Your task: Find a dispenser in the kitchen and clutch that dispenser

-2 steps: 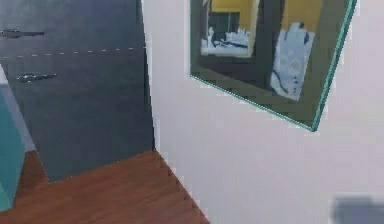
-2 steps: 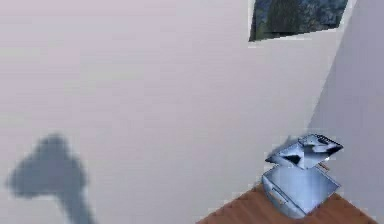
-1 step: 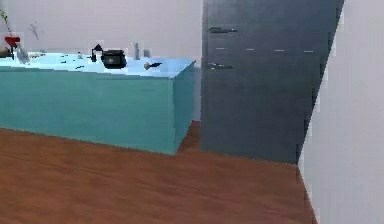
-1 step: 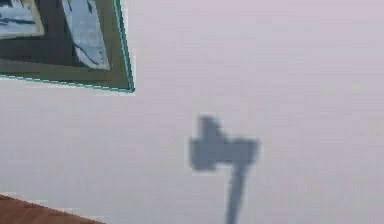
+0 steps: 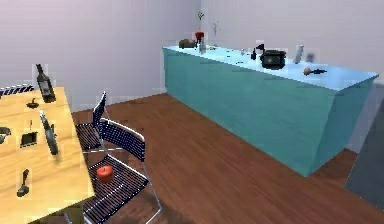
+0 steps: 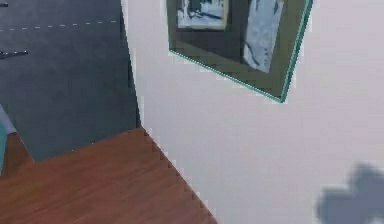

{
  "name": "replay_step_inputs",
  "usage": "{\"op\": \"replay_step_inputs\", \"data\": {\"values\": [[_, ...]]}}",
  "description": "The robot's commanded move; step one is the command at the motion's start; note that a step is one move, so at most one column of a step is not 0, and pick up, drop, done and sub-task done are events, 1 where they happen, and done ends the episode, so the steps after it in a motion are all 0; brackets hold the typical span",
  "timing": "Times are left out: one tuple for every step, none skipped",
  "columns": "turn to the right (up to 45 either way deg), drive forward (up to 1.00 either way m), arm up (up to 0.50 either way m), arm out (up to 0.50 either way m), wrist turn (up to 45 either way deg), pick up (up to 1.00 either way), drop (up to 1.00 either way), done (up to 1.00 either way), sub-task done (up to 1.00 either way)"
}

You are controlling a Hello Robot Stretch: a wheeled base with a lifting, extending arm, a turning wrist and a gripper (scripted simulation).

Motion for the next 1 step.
{"op": "replay_step_inputs", "data": {"values": [[0.0,0.45,0.0,0.0,0.0,0.0,0.0,0.0,0.0]]}}
